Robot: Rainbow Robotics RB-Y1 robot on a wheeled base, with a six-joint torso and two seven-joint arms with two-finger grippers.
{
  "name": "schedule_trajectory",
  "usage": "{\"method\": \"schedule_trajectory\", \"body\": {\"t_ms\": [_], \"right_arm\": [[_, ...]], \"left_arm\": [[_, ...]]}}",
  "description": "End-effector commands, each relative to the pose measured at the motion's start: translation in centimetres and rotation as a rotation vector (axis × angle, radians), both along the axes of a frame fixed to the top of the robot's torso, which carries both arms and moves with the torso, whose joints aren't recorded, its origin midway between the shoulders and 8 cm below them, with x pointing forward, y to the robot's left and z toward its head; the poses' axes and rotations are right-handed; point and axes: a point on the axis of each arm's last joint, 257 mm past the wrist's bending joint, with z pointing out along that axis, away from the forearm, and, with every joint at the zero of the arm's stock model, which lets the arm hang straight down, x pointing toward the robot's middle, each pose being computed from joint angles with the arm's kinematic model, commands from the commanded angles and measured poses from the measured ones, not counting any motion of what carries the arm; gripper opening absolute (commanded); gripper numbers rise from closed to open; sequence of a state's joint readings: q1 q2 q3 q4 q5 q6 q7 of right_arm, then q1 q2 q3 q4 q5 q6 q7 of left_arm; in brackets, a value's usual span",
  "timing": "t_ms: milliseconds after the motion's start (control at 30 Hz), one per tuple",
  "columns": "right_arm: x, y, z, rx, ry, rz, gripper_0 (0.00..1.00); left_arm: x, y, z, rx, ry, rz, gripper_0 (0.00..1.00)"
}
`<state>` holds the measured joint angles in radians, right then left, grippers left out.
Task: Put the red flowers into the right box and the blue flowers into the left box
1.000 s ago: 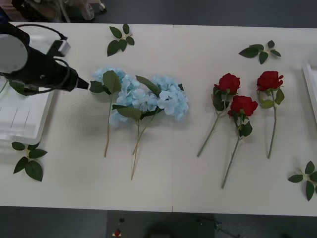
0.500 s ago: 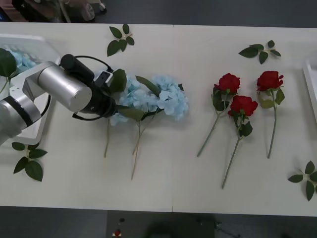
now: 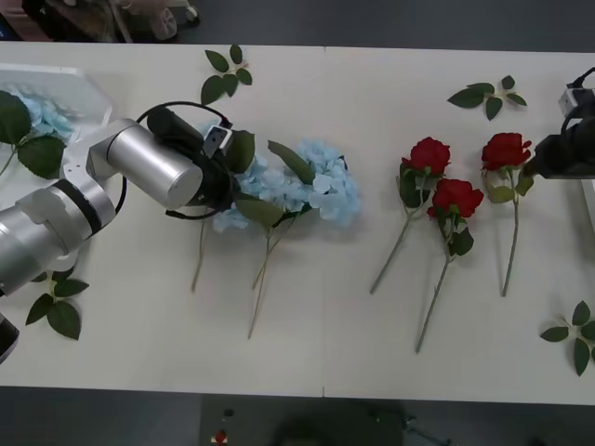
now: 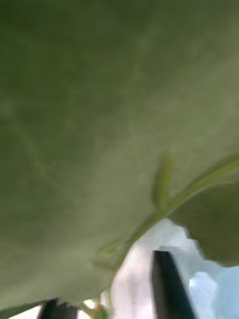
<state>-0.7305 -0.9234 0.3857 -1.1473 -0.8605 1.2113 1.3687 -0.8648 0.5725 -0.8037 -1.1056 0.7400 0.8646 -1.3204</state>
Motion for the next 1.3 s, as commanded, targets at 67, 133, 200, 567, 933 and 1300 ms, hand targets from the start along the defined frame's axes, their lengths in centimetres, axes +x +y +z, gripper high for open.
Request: {"method": "schedule_trajectory", "body": {"t_ms": [67, 133, 200, 567, 933, 1300], "right_arm": [[1.4, 0.8, -1.5, -0.005, -0.022, -0.054, 0.83], [1.5, 0.9, -2.3, -0.019, -0.014, -0.062, 0.83], [1.8, 0.8, -2.8, -0.040, -0.007, -0.073, 0.83], [3.0, 0.1, -6.5, -0.025, -0.016, -0.143, 0.83], [3.3, -0.9, -8.0, -0.015, -0.050, -0.177, 0.10], [3.8, -1.3, -7.1, 0.015, -0.071, -0.192, 0.00]], "left_arm": [[2.3, 2.0, 4.1, 0.005, -0.072, 0.031, 0.00], [2.6, 2.6, 4.9, 0.009, -0.088, 0.032, 0.00], [3.1, 4.1, 7.4, 0.035, -0.115, 0.033, 0.00], [-3.9, 24.8, 23.5, 0.521, -0.009, 0.082, 0.00], [-5.0, 38.3, 15.4, 0.642, -0.019, 0.158, 0.21], [-5.1, 31.9, 16.7, 0.421, -0.065, 0.045, 1.00]]}}
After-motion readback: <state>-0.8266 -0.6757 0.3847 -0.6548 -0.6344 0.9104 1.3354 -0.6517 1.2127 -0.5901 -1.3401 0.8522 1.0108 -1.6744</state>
